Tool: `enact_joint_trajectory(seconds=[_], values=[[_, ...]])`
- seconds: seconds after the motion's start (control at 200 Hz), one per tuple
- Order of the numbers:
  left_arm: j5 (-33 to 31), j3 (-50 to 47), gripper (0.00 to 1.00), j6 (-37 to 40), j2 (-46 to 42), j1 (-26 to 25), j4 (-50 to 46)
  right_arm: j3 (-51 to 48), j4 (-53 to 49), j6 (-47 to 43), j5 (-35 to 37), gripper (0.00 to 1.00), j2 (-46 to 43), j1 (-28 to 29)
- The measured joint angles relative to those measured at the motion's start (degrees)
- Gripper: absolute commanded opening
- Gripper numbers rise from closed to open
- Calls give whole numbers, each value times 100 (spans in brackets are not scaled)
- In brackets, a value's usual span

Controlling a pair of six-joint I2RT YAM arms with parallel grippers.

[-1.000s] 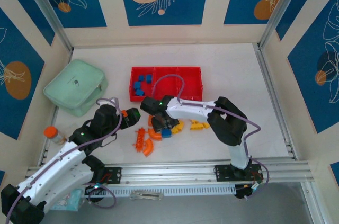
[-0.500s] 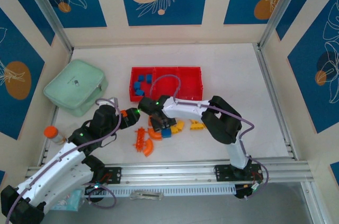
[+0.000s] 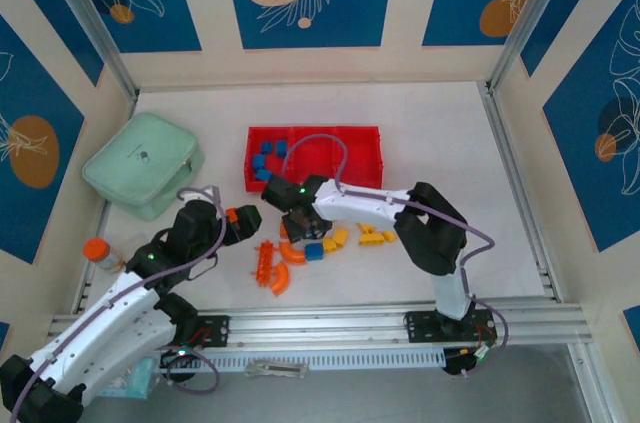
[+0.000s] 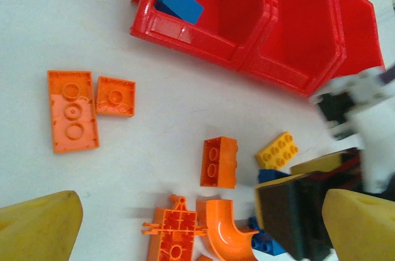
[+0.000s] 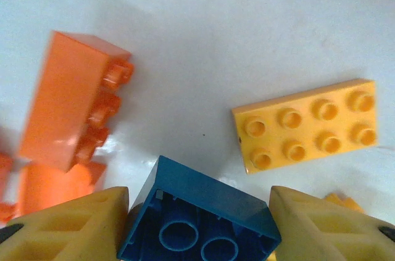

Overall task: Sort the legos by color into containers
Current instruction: Pick up the lego from the center of the table, then place the lego in the container.

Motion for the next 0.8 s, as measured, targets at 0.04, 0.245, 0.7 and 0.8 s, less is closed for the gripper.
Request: enact_joint_trajectory(seconds=[0.04,0.245,0.7,0.8], values=[[-28,4,99,4,-22,4,-55,55,-4,-42,22,56,-107,-22],[-92,170,99,181,-83,144,-354,586,59,-310,114,56,-262,-223],[52,439,99,647,0,1080,-553,2815,612,-1167,236,56,1300,-697],[136,442,99,715,114,1209,-564,3329,614,-1320,243,56,1764,-800]])
